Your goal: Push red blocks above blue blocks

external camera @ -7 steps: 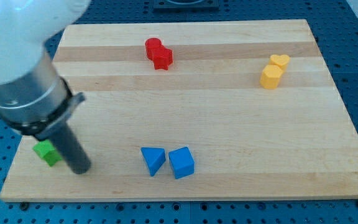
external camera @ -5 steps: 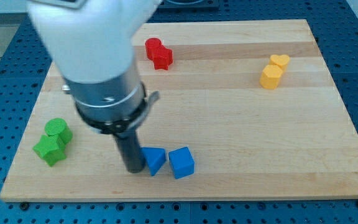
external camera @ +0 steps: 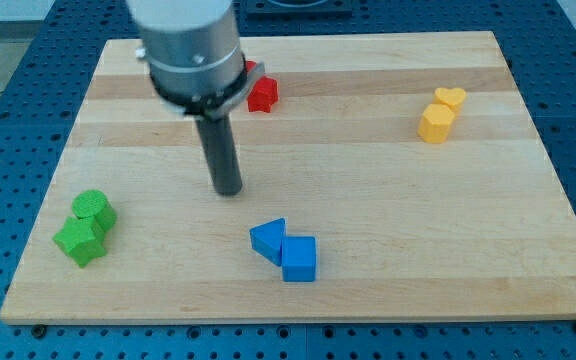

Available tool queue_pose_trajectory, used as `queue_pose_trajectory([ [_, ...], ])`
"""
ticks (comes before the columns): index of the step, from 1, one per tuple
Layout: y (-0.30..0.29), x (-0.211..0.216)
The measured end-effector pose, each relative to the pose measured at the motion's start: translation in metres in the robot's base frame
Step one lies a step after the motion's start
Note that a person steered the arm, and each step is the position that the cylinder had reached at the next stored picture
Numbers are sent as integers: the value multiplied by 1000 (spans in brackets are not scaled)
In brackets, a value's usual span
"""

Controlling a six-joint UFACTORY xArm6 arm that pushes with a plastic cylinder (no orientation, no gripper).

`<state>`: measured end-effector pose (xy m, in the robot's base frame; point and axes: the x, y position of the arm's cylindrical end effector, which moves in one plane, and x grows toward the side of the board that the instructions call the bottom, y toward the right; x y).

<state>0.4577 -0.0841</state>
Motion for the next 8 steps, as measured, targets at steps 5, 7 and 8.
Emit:
queue_pose_trajectory([
  [5, 36, -136],
  [7, 34, -100],
  [8, 27, -118],
])
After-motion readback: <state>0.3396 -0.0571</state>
